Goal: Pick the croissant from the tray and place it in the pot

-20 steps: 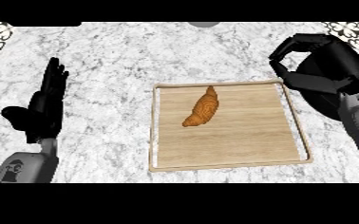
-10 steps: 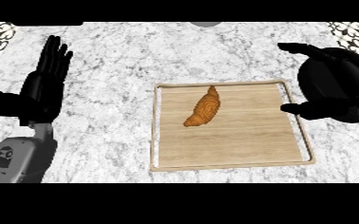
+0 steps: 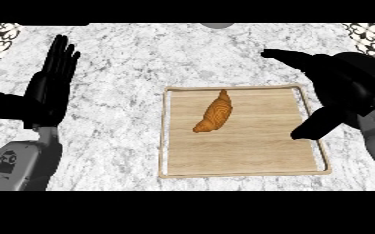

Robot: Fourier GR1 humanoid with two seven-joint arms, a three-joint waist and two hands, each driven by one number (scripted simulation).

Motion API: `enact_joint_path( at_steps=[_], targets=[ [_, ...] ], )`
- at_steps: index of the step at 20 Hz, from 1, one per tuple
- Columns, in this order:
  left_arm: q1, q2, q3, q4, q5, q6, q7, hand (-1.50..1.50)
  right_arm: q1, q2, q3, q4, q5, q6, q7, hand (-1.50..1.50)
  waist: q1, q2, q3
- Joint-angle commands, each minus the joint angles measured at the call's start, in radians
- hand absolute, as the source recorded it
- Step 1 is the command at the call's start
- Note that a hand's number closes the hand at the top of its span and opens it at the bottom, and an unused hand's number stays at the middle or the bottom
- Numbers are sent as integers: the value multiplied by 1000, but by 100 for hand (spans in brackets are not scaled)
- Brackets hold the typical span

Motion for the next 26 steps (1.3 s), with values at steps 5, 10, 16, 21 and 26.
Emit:
enact_joint_path(
  at_steps=[5,10,16,21,26],
  targets=[
    [48,-12,13,2,-17,-31,-37,0,-175,169,105,67,48,136,294,-150,9,3,1],
    [17,-15,7,-74,-47,-6,52,0,-118,255,103,42,72,178,406,-150,-1,1,2],
    [20,-56,29,-14,-66,-15,0,0,-65,371,138,122,175,152,370,-150,-2,2,2],
    [-24,-85,55,75,-65,-42,-26,0,-42,416,156,159,279,146,289,-150,-5,4,2],
    [9,-33,98,-65,-42,-79,77,0,-21,438,109,168,343,133,214,-150,-1,2,2]
  ],
)
